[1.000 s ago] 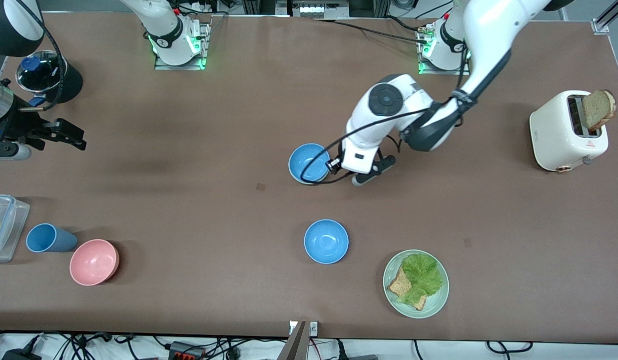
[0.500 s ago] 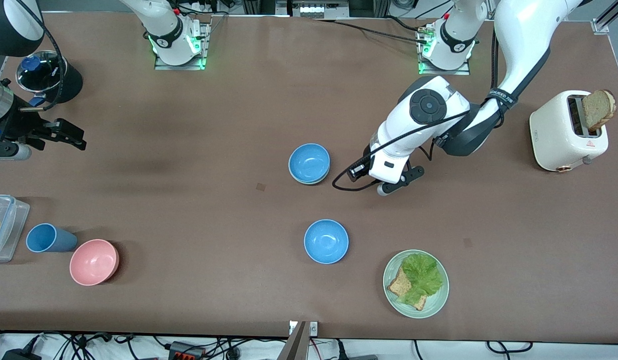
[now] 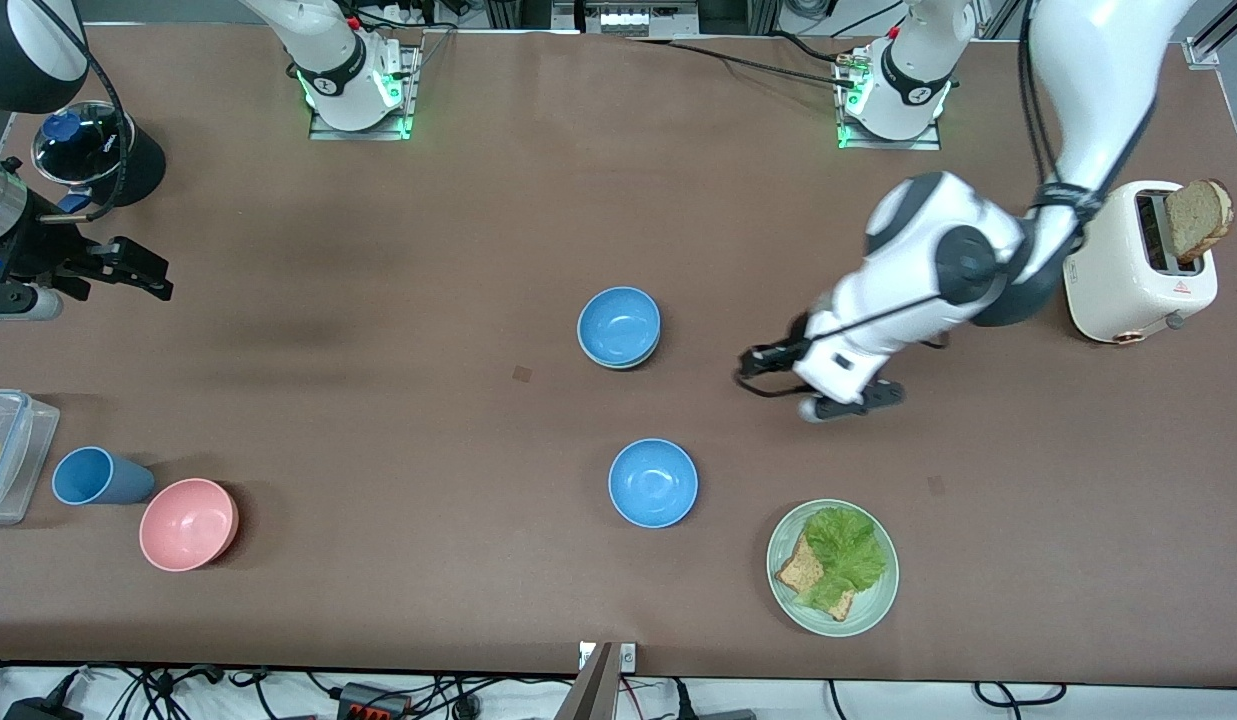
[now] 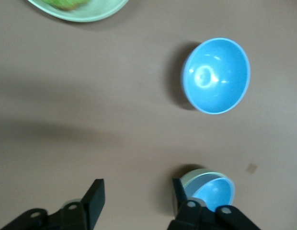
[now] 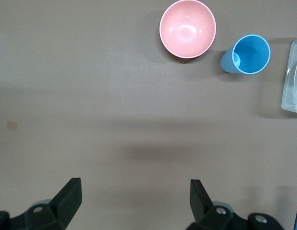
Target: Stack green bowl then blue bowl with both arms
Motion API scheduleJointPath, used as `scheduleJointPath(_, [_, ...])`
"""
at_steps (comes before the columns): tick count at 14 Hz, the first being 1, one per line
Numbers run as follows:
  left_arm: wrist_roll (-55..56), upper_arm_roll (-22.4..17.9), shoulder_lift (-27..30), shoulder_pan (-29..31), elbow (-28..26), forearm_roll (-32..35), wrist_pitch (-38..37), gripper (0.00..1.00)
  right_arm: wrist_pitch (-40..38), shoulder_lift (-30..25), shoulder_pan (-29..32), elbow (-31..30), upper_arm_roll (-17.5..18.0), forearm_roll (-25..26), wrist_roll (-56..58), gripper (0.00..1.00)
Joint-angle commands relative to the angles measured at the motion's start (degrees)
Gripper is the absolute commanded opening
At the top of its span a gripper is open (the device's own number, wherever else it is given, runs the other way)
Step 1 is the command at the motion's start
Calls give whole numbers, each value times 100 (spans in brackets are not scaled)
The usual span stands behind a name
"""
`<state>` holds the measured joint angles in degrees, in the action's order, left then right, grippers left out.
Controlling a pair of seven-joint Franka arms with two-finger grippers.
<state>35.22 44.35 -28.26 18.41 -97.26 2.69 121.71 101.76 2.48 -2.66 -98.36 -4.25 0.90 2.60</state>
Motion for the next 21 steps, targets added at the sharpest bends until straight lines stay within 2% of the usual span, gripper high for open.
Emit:
scheduleJointPath(1, [-1023,-725,803,-373,-109,-348,-463,100,-60,-160,-24,-122,-15,-2,-23,100])
scheduleJointPath(3, [-1202,-1102,1145,-513,-205,-357,-674,100,-174,-186,-24,-122,-23,-29,-31,100])
scheduleJointPath(5, [-1211,-1777,1296,-960,-320,-357,-701,100,-577,-379,-42,-166,-15,-20,-31,100])
scheduleJointPath(8, [-1446,-2149,1725,-1033,-600,-357,-754,100,-430,-739,-24,-561,-15,-11,-31,100])
scheduleJointPath(10, [-2261,-2622,1998,-1076,-663,-357,-1200,100,-333,-801,-24,-640,-23,-2,-23,100])
scheduleJointPath(13, [-2424,-3238,2508,-1208,-838,-357,-1466,100,-236,-889,11,-728,-50,33,-23,100])
scheduleJointPath(16, [-2450,-3336,2843,-1174,-768,-296,-2114,100,-271,-872,29,-711,-76,-11,-23,100])
scheduleJointPath(21, [-2916,-3293,2677,-971,-566,-357,-2195,100,-262,-407,11,-193,-59,-11,-5,100])
